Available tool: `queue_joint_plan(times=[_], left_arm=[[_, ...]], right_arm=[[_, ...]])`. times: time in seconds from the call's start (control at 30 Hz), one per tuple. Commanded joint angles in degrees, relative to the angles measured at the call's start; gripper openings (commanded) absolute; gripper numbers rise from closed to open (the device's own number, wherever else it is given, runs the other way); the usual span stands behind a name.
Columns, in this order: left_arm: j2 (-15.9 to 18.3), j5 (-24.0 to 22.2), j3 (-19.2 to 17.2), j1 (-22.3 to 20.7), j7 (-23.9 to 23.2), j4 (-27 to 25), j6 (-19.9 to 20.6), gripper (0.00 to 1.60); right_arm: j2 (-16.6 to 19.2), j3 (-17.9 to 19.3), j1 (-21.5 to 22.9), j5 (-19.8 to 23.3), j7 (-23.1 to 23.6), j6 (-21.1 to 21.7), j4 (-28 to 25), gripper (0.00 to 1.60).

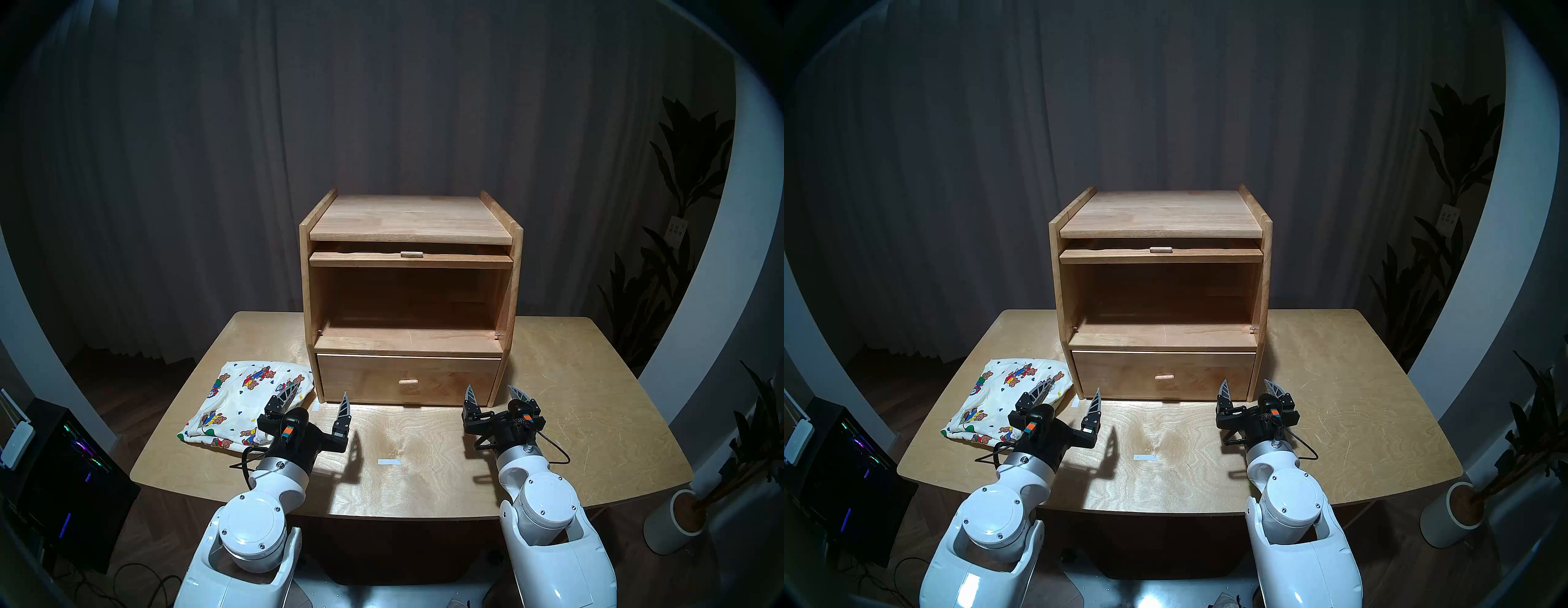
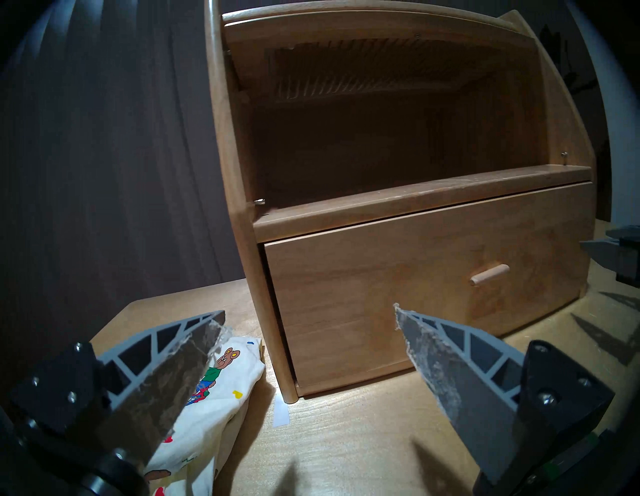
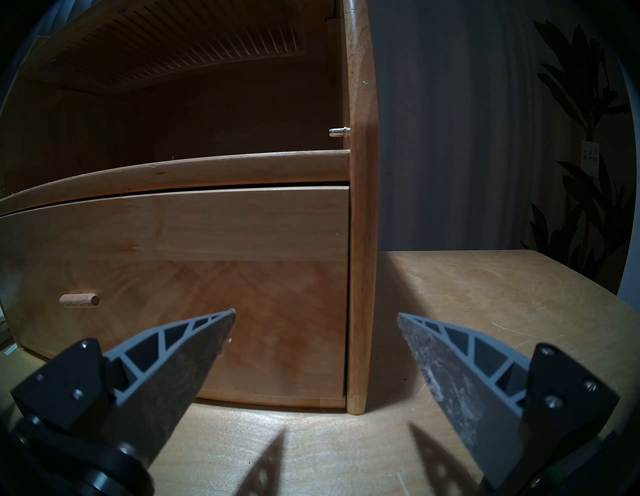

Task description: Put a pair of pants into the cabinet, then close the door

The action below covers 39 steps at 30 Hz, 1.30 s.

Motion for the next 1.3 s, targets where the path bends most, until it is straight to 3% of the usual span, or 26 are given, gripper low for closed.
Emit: queue_joint_plan(times=[0.0, 0.2, 0.4, 0.6, 0.83, 0.97, 1.13, 1.27], left_arm=[[6.5, 5.0, -2.7, 4.2, -2.0, -6.6, 1.6, 1.60], [10.4, 12.3, -4.8, 7.7, -4.3, -10.7, 4.0, 1.60], [13.5, 15.6, -4.4, 11.8, -8.8, -14.9, 7.8, 1.60], [17.7, 24.6, -6.1, 14.3, -11.9, -19.4, 15.0, 1.60], [20.2, 37.5, -7.1, 10.7, -9.9, -14.1, 22.7, 1.60], [21.8, 43.9, -5.2, 8.9, -10.4, -12.4, 27.3, 1.60], [23.6, 49.2, -1.1, 5.8, -16.6, -12.3, 33.2, 1.60], [26.5, 51.0, 2.0, 3.8, -21.8, -11.9, 34.2, 1.60]], right_arm=[[0.0, 0.0, 0.4, 0.0, 0.0, -0.3, -0.9, 1.60], [0.0, 0.0, 0.5, 0.0, 0.0, -0.3, -0.8, 1.60], [0.0, 0.0, 0.5, 0.0, 0.0, -0.3, -0.8, 1.60], [0.0, 0.0, 0.4, 0.0, 0.0, -0.4, -1.0, 1.60], [0.0, 0.0, 0.4, 0.0, 0.0, -0.4, -1.0, 1.60], [0.0, 0.0, 0.3, 0.0, 0.0, -0.4, -1.1, 1.60], [0.0, 0.0, 0.2, 0.0, 0.0, -0.3, -1.3, 1.60], [0.0, 0.0, 0.2, 0.0, 0.0, -0.3, -1.3, 1.60]])
